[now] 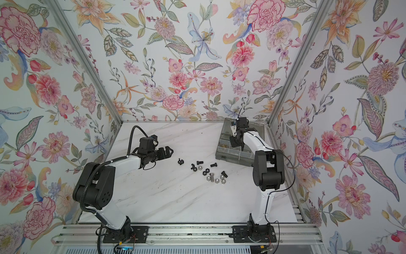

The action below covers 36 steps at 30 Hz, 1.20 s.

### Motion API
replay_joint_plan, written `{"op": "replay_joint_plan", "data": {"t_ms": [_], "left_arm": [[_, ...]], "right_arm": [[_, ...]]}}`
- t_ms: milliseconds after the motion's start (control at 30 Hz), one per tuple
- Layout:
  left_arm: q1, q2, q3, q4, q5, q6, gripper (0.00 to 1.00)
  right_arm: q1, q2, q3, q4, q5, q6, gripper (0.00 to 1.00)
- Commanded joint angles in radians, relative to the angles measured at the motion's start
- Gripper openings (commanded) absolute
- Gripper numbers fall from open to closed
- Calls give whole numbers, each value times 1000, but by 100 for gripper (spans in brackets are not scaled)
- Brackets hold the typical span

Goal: Sort the screws and nuts into containers
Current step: Place the nut into the container, then pick up the nut from the center of the table.

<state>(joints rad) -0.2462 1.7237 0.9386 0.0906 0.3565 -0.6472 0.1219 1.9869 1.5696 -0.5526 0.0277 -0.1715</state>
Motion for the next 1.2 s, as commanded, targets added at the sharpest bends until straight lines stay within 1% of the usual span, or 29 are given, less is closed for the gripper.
{"op": "replay_joint_plan", "data": {"t_ms": [0,100,233,333,433,500,567,667,800,900,967,1000,1167], "left_arm": [[-10,13,29,1,8,-8,99],[-9,13,31,-1,8,-8,99],[-10,10,34,-2,5,-10,99],[-9,10,38,-8,4,-8,99],[-10,10,40,-14,-2,-5,99],[-10,12,40,-15,-2,-8,99],[-10,16,42,-18,1,-8,99],[-9,14,43,-31,-2,1,99],[-9,0,33,-38,-15,5,99],[-9,-9,19,-32,-16,2,99],[-10,-10,16,-32,-15,3,99],[-9,-12,14,-32,-14,4,99],[-9,-15,9,-31,-16,5,99]], "right_arm": [[-5,20,-6,3,6,7,24],[-2,8,-4,3,6,8,34],[21,-59,-21,2,-22,1,42],[60,-141,-40,1,-95,14,47],[119,-208,-64,0,-191,80,53],[183,-227,-73,-1,-225,134,56],[255,-224,-75,-2,-235,177,57],[360,-191,-66,-2,-178,288,57],[464,-114,-38,-2,-132,431,57],[515,-48,-18,-5,-103,505,56],[519,-12,-9,-4,-107,549,55],[549,5,-5,-3,-114,564,54],[575,56,10,-4,-116,595,51]]}}
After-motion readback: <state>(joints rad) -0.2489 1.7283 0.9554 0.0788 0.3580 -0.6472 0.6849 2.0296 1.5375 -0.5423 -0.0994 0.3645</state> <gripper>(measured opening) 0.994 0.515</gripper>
